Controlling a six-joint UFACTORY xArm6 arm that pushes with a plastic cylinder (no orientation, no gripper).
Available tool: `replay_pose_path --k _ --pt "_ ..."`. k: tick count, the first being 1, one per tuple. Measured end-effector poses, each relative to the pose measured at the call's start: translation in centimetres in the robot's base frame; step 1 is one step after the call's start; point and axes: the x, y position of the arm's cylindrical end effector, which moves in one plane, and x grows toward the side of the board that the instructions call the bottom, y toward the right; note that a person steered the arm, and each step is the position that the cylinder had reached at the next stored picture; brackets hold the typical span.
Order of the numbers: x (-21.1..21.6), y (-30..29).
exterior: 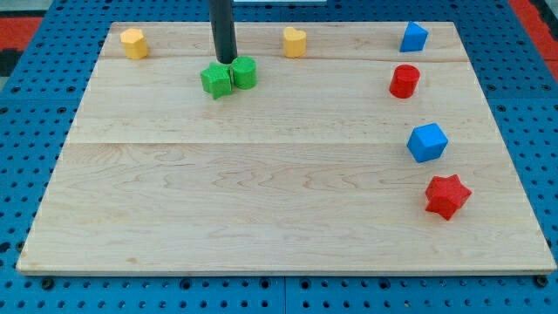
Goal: Push yellow heart into green circle
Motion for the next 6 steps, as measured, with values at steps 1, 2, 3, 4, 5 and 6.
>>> replay_pose_path --k 1,2,3,4,5,6 --pt "0.3 6.2" --pt "0.3 10.2" --pt "0.2 12.9" --pt "-2.9 13.2" --pt "-5.9 11.1" --pt "-4.6 3.9"
